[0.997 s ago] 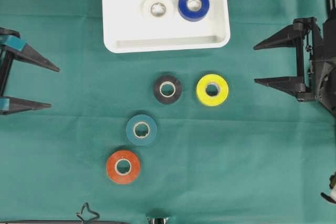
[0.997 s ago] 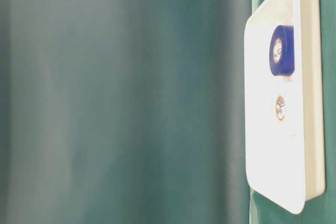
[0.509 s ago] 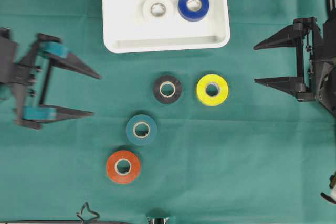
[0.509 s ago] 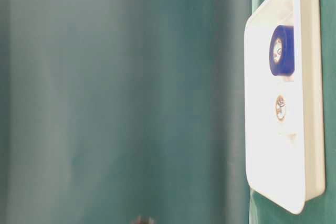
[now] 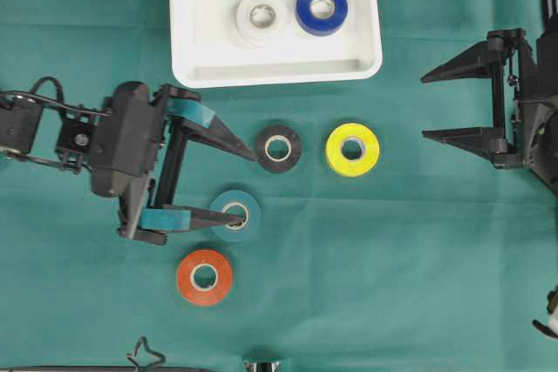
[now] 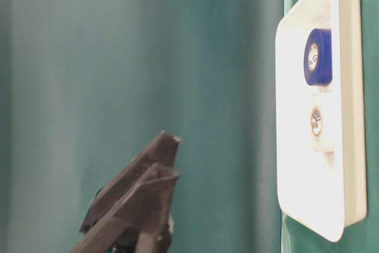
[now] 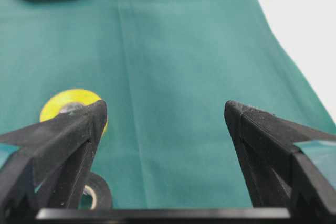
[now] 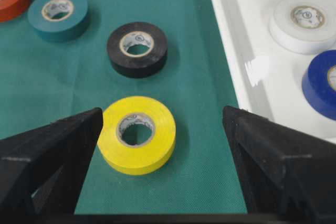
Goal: Pick up the tape from a random location and place it into the white case.
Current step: 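Move the left gripper over the teal tape roll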
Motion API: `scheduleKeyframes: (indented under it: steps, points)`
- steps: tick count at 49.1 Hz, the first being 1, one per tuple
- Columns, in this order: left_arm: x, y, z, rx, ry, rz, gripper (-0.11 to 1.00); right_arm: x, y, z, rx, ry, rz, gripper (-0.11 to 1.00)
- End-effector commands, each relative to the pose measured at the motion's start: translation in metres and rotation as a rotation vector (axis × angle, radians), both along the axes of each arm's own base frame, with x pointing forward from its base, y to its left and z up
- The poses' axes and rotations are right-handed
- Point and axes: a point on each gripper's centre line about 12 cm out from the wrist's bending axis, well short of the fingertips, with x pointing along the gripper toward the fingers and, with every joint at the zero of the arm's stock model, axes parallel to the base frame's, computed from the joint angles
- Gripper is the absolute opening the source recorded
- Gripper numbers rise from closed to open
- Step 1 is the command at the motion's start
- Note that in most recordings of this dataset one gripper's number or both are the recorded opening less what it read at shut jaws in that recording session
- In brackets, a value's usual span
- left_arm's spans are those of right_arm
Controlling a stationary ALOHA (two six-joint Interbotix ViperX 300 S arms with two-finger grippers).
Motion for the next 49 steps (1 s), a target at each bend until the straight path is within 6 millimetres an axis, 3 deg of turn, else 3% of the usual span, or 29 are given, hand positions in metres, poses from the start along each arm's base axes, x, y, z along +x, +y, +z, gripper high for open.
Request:
scheduleKeyframes:
  steps: [1,20,39,49]
  points:
    - [0.003,-0.001,0.013,-0.006,-0.028,-0.002,0.96,0.004,0.000,0.007,-0.003,-0.021,0.001,0.89]
    - [0.007,-0.003,0.019,-0.016,0.068,0.006,0.96,0.004,0.000,0.008,-0.003,-0.021,0.000,0.89]
    - [0.017,-0.006,0.056,0.062,0.429,0.006,0.96,0.005,-0.002,0.010,-0.010,0.003,-0.010,0.89]
    - [0.023,-0.005,0.059,0.105,0.621,0.016,0.96,0.005,-0.002,0.010,-0.009,0.000,-0.010,0.89]
